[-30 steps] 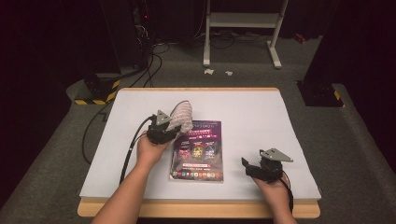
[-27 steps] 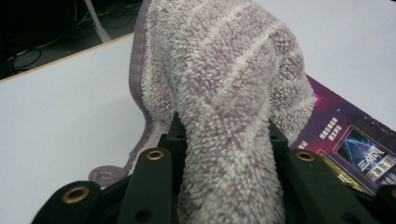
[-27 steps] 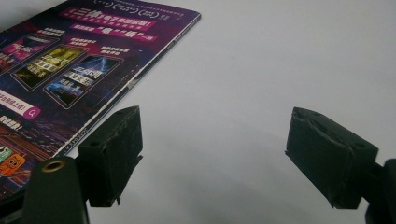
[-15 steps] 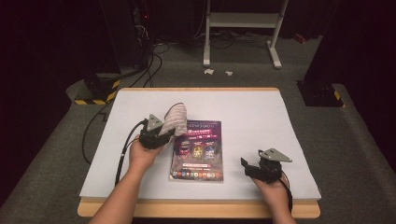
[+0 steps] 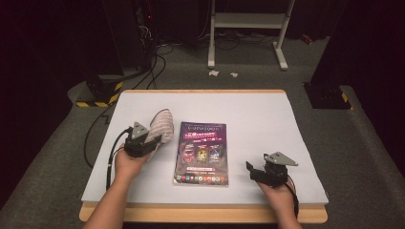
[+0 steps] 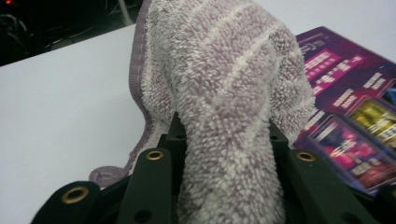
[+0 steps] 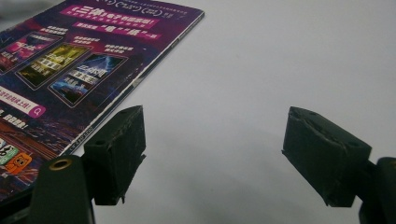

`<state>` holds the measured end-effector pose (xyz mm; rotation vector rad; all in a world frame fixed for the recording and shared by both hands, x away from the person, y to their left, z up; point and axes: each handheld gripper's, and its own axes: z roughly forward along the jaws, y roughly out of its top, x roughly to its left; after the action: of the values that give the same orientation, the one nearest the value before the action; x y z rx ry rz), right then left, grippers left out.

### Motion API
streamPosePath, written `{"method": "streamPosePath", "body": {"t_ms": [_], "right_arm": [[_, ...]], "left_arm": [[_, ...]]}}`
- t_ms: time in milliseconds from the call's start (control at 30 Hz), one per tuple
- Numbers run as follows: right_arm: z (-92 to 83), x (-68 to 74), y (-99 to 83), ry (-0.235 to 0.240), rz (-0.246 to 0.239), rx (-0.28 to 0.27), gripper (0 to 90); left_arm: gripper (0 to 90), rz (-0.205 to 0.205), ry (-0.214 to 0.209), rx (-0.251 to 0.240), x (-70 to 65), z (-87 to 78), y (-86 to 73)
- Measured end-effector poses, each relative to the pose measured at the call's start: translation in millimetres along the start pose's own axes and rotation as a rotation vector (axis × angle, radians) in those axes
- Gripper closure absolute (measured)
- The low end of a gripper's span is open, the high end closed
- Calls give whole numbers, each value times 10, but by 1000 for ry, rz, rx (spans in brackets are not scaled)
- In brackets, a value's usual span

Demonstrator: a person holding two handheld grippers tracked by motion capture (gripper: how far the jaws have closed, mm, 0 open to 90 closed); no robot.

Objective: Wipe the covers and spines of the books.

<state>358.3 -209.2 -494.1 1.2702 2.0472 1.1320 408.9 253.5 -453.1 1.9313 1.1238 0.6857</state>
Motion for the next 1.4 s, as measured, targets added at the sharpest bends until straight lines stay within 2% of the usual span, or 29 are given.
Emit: {"method": "streamPosePath", "body": {"t_ms": [167, 333, 467, 567, 667, 733, 933, 1133, 1200, 1333, 1400], "right_arm": [[3, 1, 1, -1, -9, 0, 210], [8, 11, 3, -2, -12, 1, 210], [13, 14, 2, -3, -13, 2, 210], [18, 14, 2, -3, -13, 4, 210], [12, 16, 4, -4, -14, 3, 210], [-1, 10, 7, -6, -9, -3, 211], [4, 9, 4, -4, -12, 1, 212], [11, 21, 4, -3, -16, 2, 212], [15, 25, 3, -2, -14, 4, 211], [14, 33, 3, 0, -15, 3, 211], [14, 34, 3, 0, -17, 3, 212]], "left_arm": [[653, -33, 34, 4, 198, -97, -80], [651, -65, 55, 34, 359, -128, -181], [647, -102, 57, 73, 424, -14, -293], [642, -107, 68, 113, 449, 117, -354], [634, -119, 86, 131, 481, 207, -402], [627, -134, 90, 123, 517, 226, -418], [545, -151, 72, 115, 520, 220, -453], [330, -170, 57, 109, 476, 156, -405], [280, -162, 63, 108, 453, 132, -372], [229, -168, 45, 60, 400, 44, -272], [223, -150, 40, 44, 362, 2, -219]]}}
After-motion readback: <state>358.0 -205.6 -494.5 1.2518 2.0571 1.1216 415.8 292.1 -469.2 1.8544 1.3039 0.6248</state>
